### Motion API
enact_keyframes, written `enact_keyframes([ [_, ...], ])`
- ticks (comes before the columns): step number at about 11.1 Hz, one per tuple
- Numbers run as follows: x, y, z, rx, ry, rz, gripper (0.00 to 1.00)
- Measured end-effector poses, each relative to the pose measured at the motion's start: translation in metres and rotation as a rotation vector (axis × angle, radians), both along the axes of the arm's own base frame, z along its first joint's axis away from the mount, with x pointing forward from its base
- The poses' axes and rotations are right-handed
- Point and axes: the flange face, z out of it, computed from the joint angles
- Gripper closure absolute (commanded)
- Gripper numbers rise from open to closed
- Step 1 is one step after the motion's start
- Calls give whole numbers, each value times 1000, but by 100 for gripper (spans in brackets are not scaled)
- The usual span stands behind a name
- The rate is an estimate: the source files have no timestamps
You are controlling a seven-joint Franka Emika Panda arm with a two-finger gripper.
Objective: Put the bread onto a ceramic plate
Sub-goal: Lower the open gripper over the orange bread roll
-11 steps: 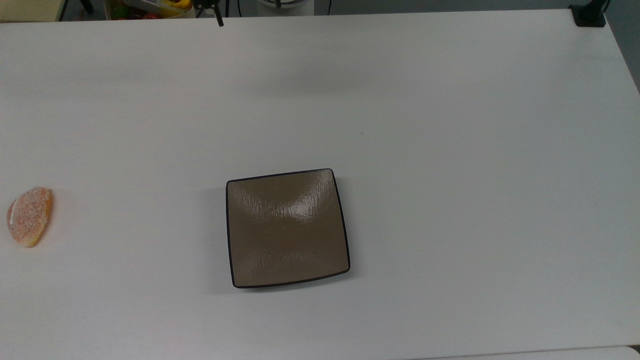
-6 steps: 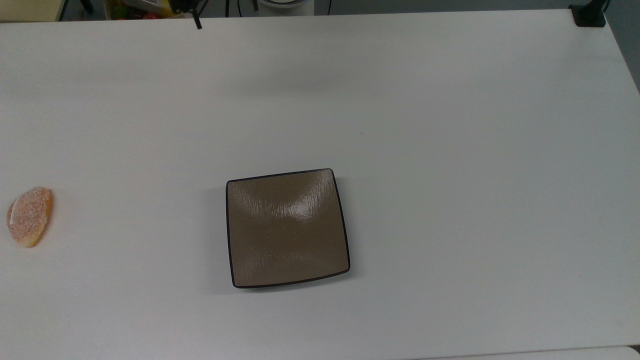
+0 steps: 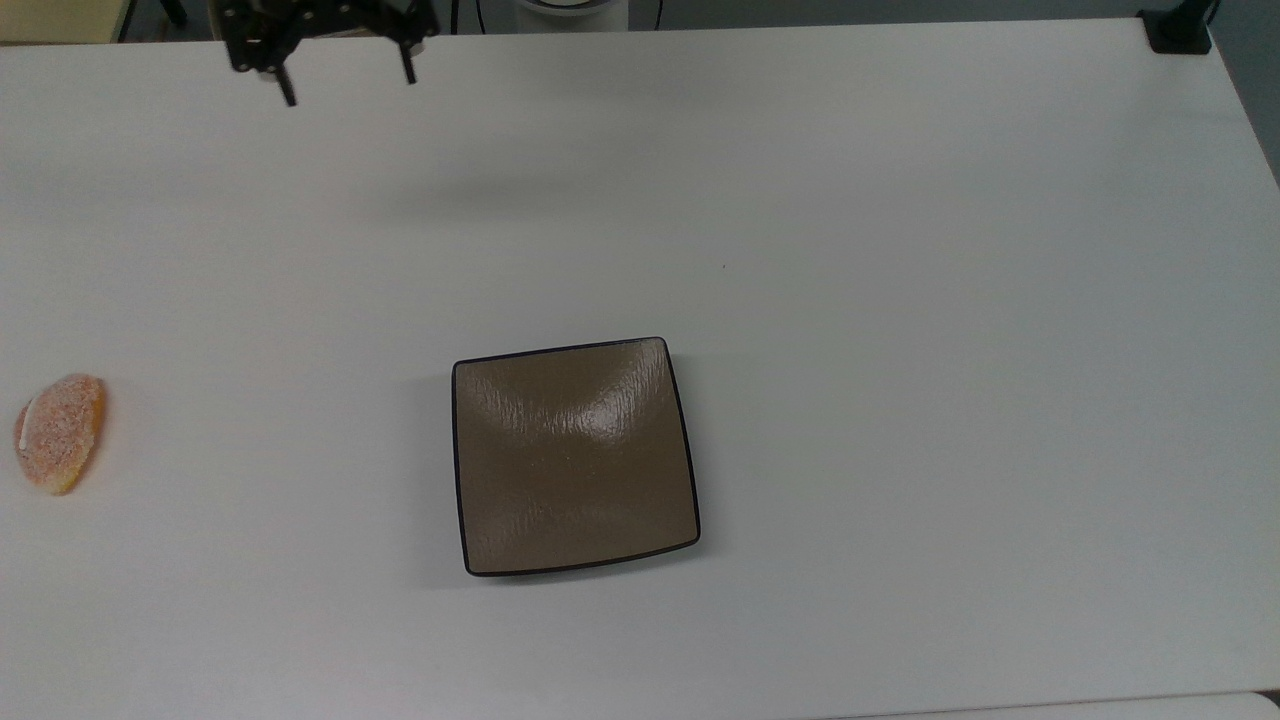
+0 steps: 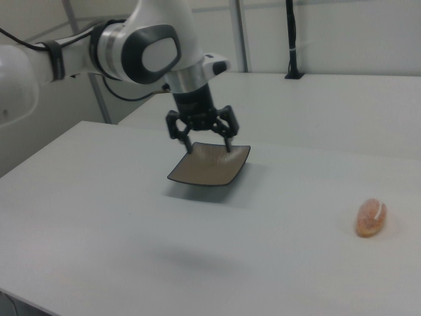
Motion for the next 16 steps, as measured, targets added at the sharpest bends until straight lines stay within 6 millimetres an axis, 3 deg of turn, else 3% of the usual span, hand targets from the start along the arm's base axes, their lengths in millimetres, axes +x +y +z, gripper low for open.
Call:
enact_keyframes([
  [3,30,-52,-3,-33,-153,-72,0],
  [8,70,-131,-39,-96,-286,-170,0],
  [12,97,-188,-102,-139,-388,-244,0],
  [16,121,-220,-169,-153,-478,-296,0],
])
